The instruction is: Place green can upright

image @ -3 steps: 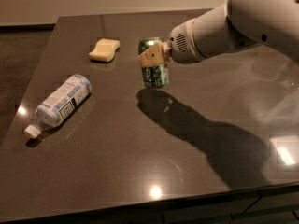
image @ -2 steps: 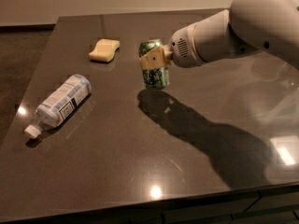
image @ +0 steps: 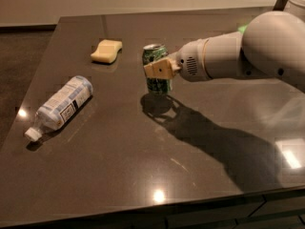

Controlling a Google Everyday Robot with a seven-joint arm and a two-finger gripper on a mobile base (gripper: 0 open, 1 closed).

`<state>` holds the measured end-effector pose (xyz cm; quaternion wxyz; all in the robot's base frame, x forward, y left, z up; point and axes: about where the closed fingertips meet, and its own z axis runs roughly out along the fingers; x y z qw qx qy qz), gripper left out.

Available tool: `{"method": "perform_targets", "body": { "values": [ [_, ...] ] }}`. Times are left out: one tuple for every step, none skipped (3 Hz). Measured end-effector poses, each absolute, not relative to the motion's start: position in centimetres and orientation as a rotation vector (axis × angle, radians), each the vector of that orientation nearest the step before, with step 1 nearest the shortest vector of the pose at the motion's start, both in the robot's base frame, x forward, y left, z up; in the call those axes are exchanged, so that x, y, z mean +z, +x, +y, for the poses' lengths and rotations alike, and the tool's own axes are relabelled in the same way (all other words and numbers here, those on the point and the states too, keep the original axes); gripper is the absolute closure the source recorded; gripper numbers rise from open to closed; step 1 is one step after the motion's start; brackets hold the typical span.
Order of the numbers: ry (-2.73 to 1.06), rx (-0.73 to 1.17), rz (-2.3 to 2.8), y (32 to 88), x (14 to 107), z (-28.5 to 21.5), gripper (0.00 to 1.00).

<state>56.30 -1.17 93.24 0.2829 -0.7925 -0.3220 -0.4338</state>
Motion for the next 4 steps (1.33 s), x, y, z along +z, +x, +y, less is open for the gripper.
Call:
{"method": "perform_targets", "body": {
  "values": [
    [-2.028, -1.225, -0.917, 55.9, 92.8, -1.1, 1.00],
    [-1.931, -1.262, -0.963, 55.3, 92.4, -0.9, 1.00],
    [-1.847, -1.275, -0.992, 54.7, 91.9, -0.7, 1.00],
    [-1.768, -1.282, -1.023, 54.0, 91.6, -0.3, 1.00]
  ]
}}
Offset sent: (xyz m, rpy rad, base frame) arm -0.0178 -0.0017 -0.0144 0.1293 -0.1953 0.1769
